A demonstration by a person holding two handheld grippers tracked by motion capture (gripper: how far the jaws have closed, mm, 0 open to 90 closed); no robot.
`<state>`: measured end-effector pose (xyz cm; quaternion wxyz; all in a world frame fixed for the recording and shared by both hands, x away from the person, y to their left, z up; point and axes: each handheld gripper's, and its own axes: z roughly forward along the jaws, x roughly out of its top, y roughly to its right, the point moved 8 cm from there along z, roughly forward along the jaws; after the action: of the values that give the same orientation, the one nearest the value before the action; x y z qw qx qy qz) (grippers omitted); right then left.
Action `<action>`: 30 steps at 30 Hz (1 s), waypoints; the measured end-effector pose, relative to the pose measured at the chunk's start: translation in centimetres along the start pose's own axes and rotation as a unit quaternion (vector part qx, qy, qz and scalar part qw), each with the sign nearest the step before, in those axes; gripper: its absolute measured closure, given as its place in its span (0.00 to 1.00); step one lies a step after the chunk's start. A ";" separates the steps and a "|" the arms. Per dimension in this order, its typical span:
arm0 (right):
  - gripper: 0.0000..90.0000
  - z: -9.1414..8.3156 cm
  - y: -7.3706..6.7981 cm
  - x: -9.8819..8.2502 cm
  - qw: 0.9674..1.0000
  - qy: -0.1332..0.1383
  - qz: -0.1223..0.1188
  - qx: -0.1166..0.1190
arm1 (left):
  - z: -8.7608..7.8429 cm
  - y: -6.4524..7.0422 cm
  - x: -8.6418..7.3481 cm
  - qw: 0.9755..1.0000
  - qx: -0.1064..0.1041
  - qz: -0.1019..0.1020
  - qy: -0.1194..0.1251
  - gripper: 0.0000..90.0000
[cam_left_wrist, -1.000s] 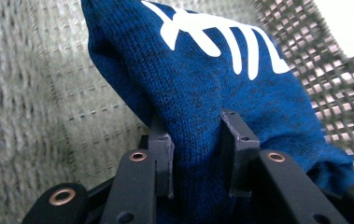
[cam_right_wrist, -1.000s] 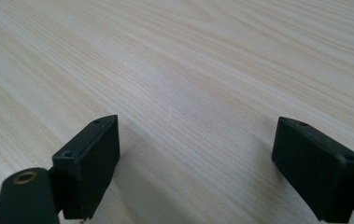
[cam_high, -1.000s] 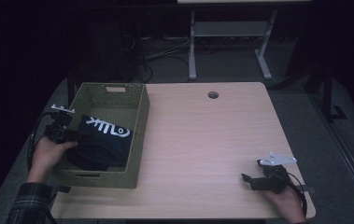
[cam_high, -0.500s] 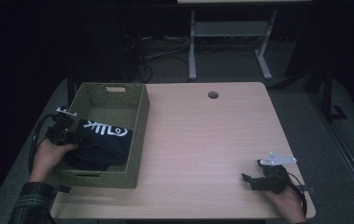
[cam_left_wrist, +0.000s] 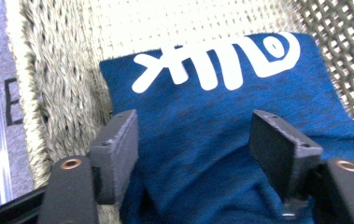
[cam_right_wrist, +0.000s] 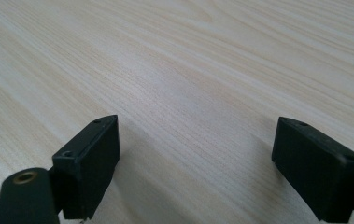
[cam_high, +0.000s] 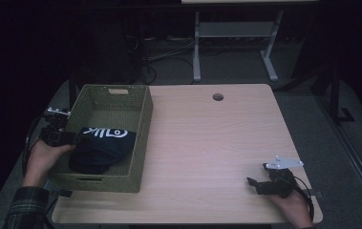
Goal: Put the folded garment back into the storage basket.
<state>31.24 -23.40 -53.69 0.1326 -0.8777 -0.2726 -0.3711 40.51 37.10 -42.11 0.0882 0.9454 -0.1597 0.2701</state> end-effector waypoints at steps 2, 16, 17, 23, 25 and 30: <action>0.17 0.0 0.0 0.0 1.000 0.000 0.000 0.000 | -0.3 0.1 0.2 1.000 0.002 0.002 0.006 0.30; 0.17 0.0 0.0 0.0 1.000 0.000 0.000 0.000 | -2.5 1.9 2.4 0.999 0.000 0.021 0.050 0.16; 0.17 0.0 0.0 0.0 1.000 0.001 -0.001 -0.001 | -2.6 2.2 2.6 0.998 0.000 0.025 0.050 0.16; 0.17 0.0 0.1 0.0 1.000 0.001 0.000 -0.001 | -2.3 4.4 3.7 0.997 -0.016 0.042 0.059 0.16; 0.17 0.0 0.1 0.0 1.000 0.001 0.000 -0.002 | -2.0 5.2 4.0 0.997 -0.023 0.048 0.061 0.16; 0.17 0.0 0.1 0.0 1.000 0.001 -0.001 -0.001 | -1.2 7.5 4.8 0.995 -0.036 0.061 0.068 0.16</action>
<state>31.28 -23.45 -53.69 0.1313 -0.8774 -0.2728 -0.3721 41.17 29.21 -37.91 0.1163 0.9095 -0.2206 0.3325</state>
